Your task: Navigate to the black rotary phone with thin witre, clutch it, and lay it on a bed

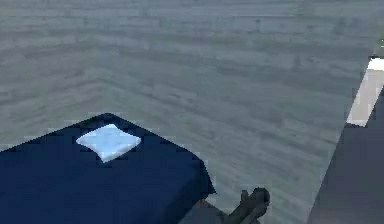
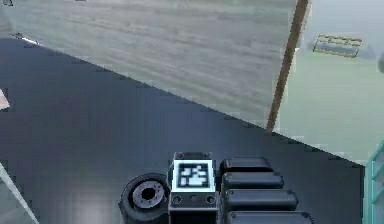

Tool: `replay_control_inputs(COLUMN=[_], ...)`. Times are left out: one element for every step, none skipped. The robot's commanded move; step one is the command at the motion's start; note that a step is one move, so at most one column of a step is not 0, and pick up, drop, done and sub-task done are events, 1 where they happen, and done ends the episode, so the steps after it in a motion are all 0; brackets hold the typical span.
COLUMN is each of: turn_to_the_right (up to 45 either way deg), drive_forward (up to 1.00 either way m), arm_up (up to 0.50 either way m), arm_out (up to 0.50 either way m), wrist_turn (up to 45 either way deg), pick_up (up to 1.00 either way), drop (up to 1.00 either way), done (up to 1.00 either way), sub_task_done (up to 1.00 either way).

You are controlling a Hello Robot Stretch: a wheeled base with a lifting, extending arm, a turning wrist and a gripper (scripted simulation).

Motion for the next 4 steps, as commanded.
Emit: replay_control_inputs(turn_to_the_right=[-45.0, -6.0, 0.0, 6.0], drive_forward=[0.00, 0.00, 0.35, 0.00], arm_up=[0.00, 0.00, 0.00, 0.00], arm_out=[0.00, 0.00, 0.00, 0.00], wrist_turn=[0.0, 0.0, 0.0, 0.0], pick_up=[0.00, 0.00, 0.00, 0.00], drop=[0.00, 0.00, 0.00, 0.00], done=[0.00, 0.00, 0.00, 0.00], sub_task_done=[0.00, 0.00, 0.00, 0.00])
